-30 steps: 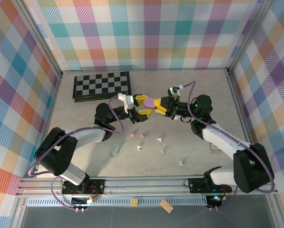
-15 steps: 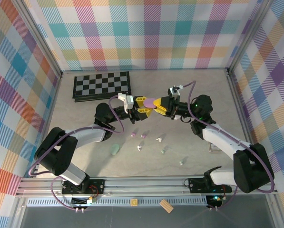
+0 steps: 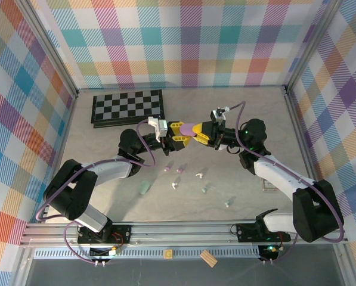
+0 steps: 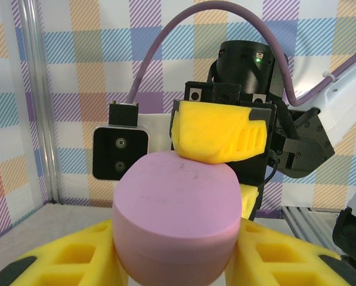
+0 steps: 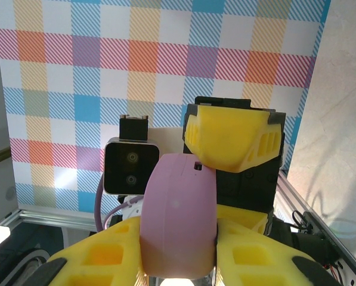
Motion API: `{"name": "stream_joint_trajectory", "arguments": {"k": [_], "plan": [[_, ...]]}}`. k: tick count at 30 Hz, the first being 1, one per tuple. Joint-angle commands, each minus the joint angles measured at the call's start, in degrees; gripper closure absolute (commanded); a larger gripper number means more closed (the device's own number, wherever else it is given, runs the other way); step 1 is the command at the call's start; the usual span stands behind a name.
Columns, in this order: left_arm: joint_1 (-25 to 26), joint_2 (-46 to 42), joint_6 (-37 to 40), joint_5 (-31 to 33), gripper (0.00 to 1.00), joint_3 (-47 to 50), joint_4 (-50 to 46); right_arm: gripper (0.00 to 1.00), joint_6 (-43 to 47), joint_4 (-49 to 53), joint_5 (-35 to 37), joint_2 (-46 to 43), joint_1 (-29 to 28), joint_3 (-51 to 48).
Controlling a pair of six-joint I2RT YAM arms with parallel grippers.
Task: Insert the wireless bluetooth earbuds into the charging case
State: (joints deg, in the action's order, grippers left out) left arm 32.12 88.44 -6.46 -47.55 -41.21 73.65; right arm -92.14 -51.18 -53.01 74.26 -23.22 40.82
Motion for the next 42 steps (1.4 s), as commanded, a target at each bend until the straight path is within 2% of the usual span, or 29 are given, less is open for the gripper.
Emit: {"name": "stream_joint_trajectory", "arguments": {"k": [1,6,9,12,14,17,19,24,27,30,34,37,42], "plan": [[0.44,-0.56,0.13,-4.08,0.63,-1.45,3.26,0.87,1.6,1.1,0.67,-0.08,-0.33,0.67],[0.4,-0.55,0.18,-4.23,0.67,-1.51,3.17,0.83,2.55,2.8,0.92,-0.21,-0.33,0.85],[0.4,-0.54,0.14,-4.17,0.66,-1.42,3.1,0.68,4.9,6.02,1.39,-0.94,-0.29,1.38],[0.4,-0.59,0.35,-3.76,0.66,-0.61,2.99,0.46,11.2,16.44,2.63,-3.17,-0.33,2.99],[0.31,-0.94,1.02,-3.08,0.66,0.28,2.77,0.34,17.9,26.32,4.34,-5.32,-0.33,4.87],[0.06,-1.34,1.59,-2.73,0.66,1.36,2.25,0.24,31.57,47.16,9.95,-8.6,-0.33,9.92],[-0.04,-1.41,1.88,-2.6,0.66,2.07,2.09,0.2,39.03,57.04,15.73,-10.52,-0.33,12.56],[-0.3,-1.12,2.06,-2.81,0.66,3.59,1.46,0.15,58.21,73.51,20.64,-11.44,-0.33,20.13],[-0.47,-1.53,2.39,-3.34,0.66,5.01,0.18,0.09,72.33,81.52,26.2,-11.64,-1.09,24.36],[-0.9,-2.67,3.33,-4.3,0.66,6.41,-2.46,0.04,86.49,84.69,30.76,-12.56,-2.74,25.71],[-1.53,-4.75,4.76,-4.51,0.66,8.39,-5.86,0.01,103.97,82.01,31.82,-15.74,-5.74,22.59],[-1.71,-6.62,6.01,-4.32,0.66,9.38,-8.51,0.0,111.86,80.73,30.19,-17.04,-8.18,21.16],[-1.71,-9.19,7.95,-4.21,0.66,10.1,-13.73,0.0,117.04,80.28,31.55,-14.53,-11.61,21.57]]}}
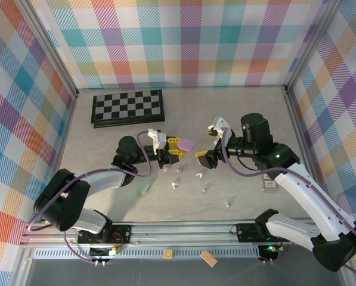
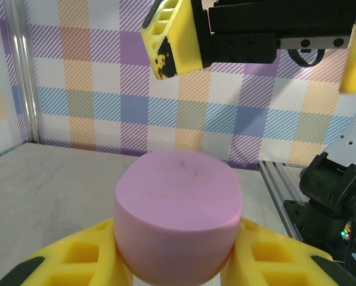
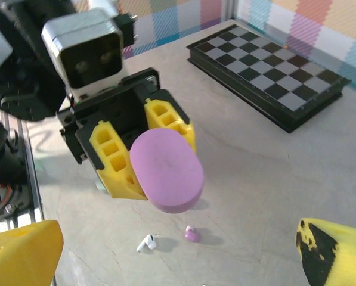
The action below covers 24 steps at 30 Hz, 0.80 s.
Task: Insert the wireless bluetooth earbuds into the charging case
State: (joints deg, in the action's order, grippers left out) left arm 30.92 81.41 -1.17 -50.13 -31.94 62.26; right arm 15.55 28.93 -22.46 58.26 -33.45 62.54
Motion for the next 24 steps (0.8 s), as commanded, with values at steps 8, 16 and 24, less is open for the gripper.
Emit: {"name": "stream_joint_trajectory", "arguments": {"k": [8,16,24], "plan": [[-0.51,-3.47,2.58,-2.65,0.66,0.74,-4.12,0.01,10.24,-4.26,3.85,6.89,-4.47,0.39],[-0.42,-6.12,3.96,-3.15,0.66,1.09,-8.08,0.01,6.76,-8.75,9.54,9.37,-4.37,0.83],[-0.41,-6.81,4.91,-3.49,0.66,1.27,-9.94,0.01,3.84,-10.63,11.33,7.9,-4.29,1.0]]}}
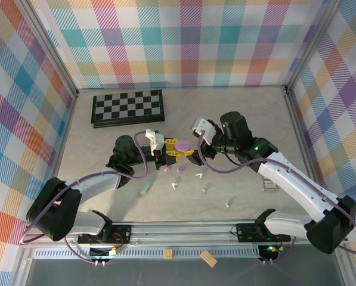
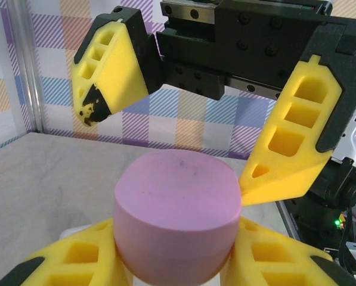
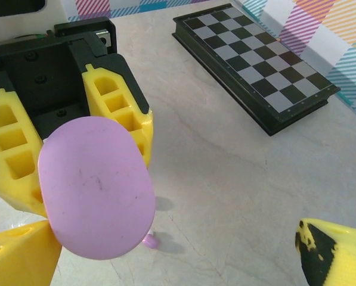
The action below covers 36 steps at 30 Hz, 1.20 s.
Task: Insert the wireless bluetooth earbuds into the charging case
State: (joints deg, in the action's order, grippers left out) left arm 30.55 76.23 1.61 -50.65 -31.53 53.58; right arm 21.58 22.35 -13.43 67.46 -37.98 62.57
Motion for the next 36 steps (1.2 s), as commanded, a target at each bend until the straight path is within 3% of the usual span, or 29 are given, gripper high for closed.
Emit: {"name": "stream_joint_trajectory", "arguments": {"k": [1,18,33,36], "plan": [[-0.05,-1.59,2.4,-2.96,0.66,0.9,-1.42,0.01,-2.55,-3.98,1.95,-1.5,0.16,1.13],[-0.05,-2.65,2.89,-2.78,0.66,1.81,-1.1,0.01,-9.27,-2.38,5.31,-1.3,0.29,4.87],[-0.55,-4.34,4.1,-0.76,0.66,2.7,-2.96,0.01,-13.07,-2.47,-1.52,-4.57,0.32,3.67],[-1.39,-4.38,3.9,-0.02,0.66,3.18,-2.04,0.01,-17.2,-3.51,-2.11,-5.44,0.75,2.67]]}}
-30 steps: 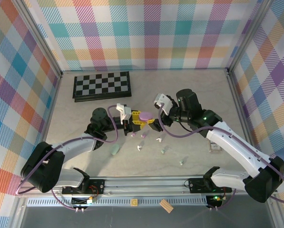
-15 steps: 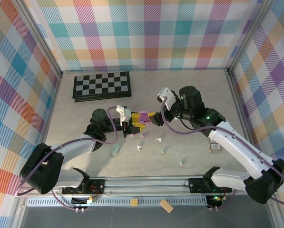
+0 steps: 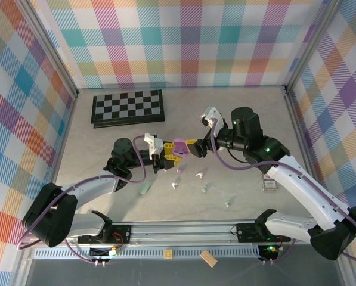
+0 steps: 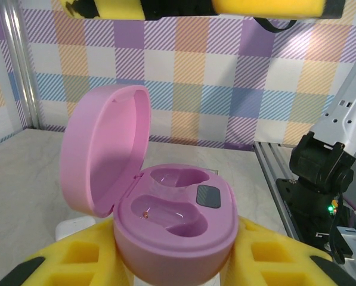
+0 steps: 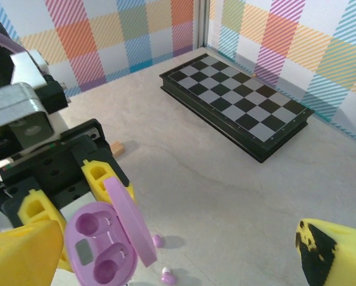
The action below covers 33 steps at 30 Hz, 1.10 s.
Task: Insert the wireless bluetooth earbuds into the charging case
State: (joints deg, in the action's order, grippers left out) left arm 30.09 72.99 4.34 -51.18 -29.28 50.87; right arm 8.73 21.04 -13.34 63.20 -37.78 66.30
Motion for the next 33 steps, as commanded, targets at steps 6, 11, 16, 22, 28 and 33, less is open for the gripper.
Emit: {"name": "stream_joint_trajectory", "arguments": {"k": [6,11,16,22,28,33], "plan": [[-5.56,-0.85,-1.71,-0.4,0.66,3.17,5.51,0.01,-30.25,-8.29,-7.84,-0.97,8.73,-6.55],[-8.93,-0.62,-3.35,0.73,0.66,4.62,10.39,0.0,-48.45,-12.98,-7.95,2.06,11.41,-15.33],[-9.94,0.1,-3.32,-0.17,0.66,3.29,10.73,0.04,-62.98,-22.64,-12.88,9.21,10.57,-23.59],[-10.92,-1.0,-3.37,0.46,0.66,3.55,10.91,0.23,-71.62,-29.98,-8.3,16.16,4.97,-28.13],[-12.12,-1.59,-3.47,0.35,0.66,3.79,10.75,0.44,-74.49,-31.44,-5.65,22.77,0.79,-27.66],[-12.56,-1.77,-3.55,0.19,0.66,3.7,10.82,0.46,-75.53,-31.6,-5.12,27.48,-1.63,-25.64]]}}
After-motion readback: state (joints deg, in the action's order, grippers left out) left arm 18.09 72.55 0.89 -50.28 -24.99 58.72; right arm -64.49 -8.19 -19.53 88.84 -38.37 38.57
